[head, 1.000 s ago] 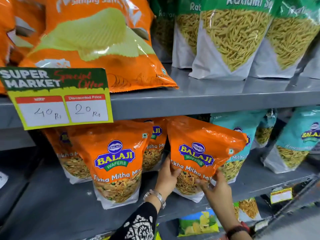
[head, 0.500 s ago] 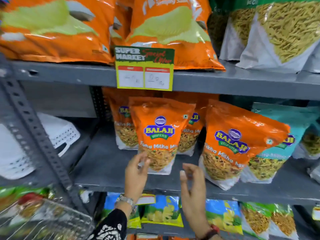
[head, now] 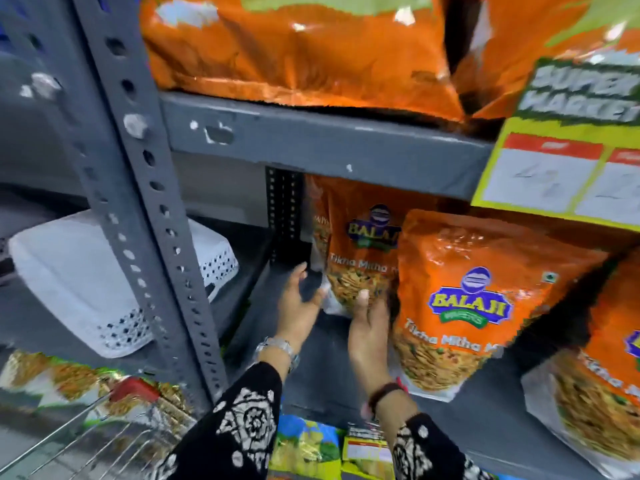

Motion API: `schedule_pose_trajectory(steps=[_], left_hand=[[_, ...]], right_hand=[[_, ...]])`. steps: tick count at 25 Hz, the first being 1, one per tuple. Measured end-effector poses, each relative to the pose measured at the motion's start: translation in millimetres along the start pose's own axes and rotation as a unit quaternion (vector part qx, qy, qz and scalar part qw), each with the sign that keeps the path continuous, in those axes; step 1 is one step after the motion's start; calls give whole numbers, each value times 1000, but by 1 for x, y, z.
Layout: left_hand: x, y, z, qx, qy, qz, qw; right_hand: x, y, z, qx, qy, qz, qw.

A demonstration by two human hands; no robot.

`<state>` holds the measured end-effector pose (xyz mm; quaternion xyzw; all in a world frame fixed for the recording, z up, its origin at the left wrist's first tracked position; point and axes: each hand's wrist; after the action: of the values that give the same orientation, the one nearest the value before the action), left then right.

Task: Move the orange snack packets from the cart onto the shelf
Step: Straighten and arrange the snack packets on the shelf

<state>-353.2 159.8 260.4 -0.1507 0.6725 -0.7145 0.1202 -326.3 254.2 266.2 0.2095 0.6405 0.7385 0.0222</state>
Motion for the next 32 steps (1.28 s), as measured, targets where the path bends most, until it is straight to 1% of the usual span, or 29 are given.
schedule_pose_trajectory(steps=[2,4,6,8,9,11,13,16,19,22,27,32], left_hand=[[5,-2,-13,9,37,-12,999],[8,-3,-25,-7,61,-29,998],[11,-1,-33,-28,44,-37,998],[16,1,-35,-16,29,-35,999],[17,2,-33,-14,31,-27,999],[22,6,-30,-20,35,-17,999],[27,9,-24,-10,20,-12,1000],[37,18,-13,0,0,-9,1000],[48,26,-3,8,-19,18,1000],[51,29,-1,-5,-17,29,999],[53,36,1,-2,6,3,1000],[53,40,-4,5,-3,8,1000]], right_hand=[[13,-4,-6,1,-45,-35,998],[26,-9,-8,15,-92,-95,991],[38,-20,-9,16,-129,-156,979],[45,-33,-12,-4,-133,-210,969],[46,-38,-14,-26,-132,-218,967],[45,-49,-18,-38,-120,-183,975],[43,-53,-21,10,-75,-150,986],[39,-48,-26,49,-14,-162,985],[37,-44,-29,71,20,-146,986],[41,-46,-31,68,18,-165,984],[46,-54,-36,65,17,-177,982],[47,-57,-35,65,0,-171,983]])
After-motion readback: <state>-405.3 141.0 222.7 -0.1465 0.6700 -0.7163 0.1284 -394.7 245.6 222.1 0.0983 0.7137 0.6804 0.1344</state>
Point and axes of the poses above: each hand's wrist, its own x-axis towards the middle knuckle, its own z-axis out of the back of the hand, y = z × x, and after that the axes turned 4 degrees about -y, right-handed
